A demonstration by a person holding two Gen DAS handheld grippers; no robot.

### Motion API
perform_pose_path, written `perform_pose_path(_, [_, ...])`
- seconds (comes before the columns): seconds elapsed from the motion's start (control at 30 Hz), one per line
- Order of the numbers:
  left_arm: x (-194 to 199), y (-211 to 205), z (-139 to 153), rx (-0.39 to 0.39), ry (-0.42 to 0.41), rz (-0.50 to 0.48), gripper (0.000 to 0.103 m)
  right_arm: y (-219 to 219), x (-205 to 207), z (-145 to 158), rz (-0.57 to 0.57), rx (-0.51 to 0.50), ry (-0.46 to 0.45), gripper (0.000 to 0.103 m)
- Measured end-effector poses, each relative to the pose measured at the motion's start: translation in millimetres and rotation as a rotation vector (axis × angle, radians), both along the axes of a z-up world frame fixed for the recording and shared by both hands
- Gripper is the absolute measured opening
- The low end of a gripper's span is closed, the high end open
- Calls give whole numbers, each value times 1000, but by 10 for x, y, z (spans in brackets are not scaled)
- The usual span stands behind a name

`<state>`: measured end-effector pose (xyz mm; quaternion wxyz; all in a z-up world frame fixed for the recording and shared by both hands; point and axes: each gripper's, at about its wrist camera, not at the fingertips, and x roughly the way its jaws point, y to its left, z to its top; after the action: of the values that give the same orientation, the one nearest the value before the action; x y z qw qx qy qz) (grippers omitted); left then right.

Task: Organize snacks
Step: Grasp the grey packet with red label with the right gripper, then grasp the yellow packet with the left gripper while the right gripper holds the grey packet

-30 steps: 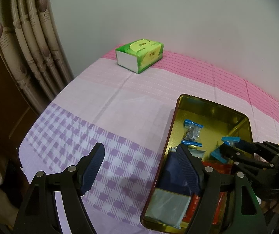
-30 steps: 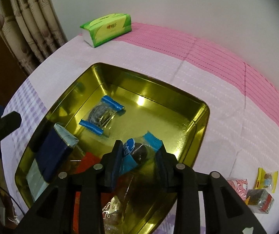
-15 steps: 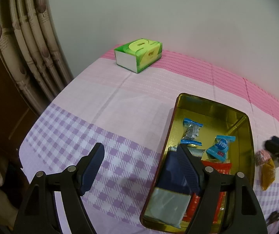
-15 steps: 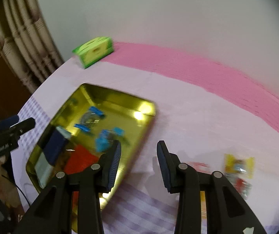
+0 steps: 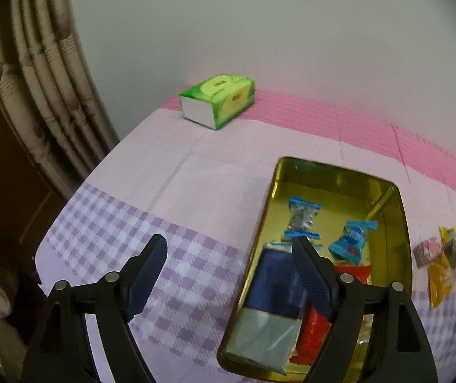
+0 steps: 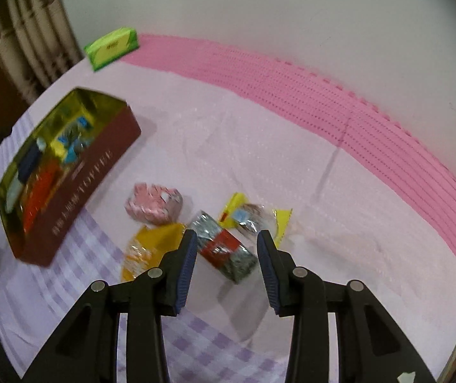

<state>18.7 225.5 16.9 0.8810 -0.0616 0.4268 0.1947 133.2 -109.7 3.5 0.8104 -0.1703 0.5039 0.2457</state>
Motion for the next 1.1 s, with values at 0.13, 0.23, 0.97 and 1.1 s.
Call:
perform_pose_path(0.13, [11, -131, -11, 9, 4, -38, 81, -38, 76, -115, 30, 34, 30, 37])
perform_pose_path(0.23, [30, -248, -24, 19, 19, -64, 81, -50, 84, -126, 43, 83, 56, 37])
perform_pose_path(0.97, [250, -1282, 84, -80, 74, -285, 81, -188, -321, -384, -77, 119, -63, 25])
perform_pose_path(1.1, [349, -1543, -10, -180, 119, -334, 81, -451, -410, -388, -205, 103, -121, 25])
